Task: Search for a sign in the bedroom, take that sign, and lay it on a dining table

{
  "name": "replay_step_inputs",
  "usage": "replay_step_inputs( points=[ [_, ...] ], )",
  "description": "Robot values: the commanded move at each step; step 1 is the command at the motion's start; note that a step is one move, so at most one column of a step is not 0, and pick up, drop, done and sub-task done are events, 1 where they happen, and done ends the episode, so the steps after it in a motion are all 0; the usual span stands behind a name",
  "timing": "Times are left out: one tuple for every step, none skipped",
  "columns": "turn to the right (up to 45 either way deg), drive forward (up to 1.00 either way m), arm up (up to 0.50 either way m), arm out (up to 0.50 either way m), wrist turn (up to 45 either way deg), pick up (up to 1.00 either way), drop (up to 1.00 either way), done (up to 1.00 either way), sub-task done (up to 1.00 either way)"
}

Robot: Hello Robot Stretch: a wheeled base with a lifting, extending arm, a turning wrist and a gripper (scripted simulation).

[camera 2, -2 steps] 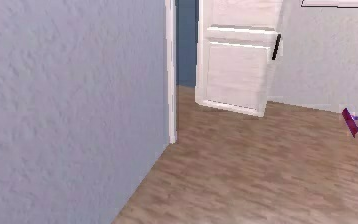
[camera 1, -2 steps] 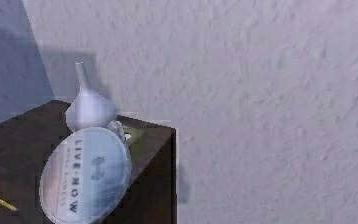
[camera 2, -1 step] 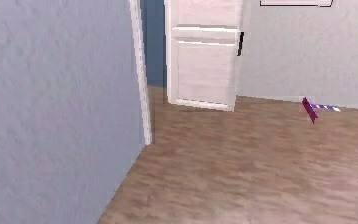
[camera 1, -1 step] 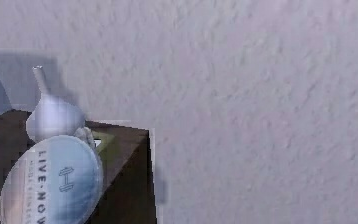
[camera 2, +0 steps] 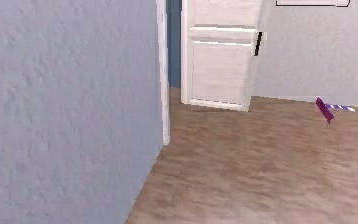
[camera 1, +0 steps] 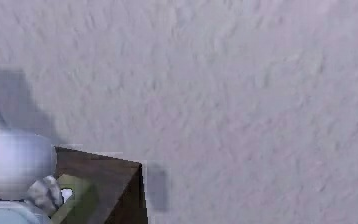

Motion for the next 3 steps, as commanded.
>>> replay_step_inputs(
  points=[
    [-45.0, 0.0, 0.0, 0.0, 0.0, 0.0, 0.0, 0.0, 0.0],
    [-45.0, 0.0, 0.0, 0.0, 0.0, 0.0, 0.0, 0.0, 0.0],
    [-45.0, 0.0, 0.0, 0.0, 0.0, 0.0, 0.0, 0.0, 0.0]
  ],
)
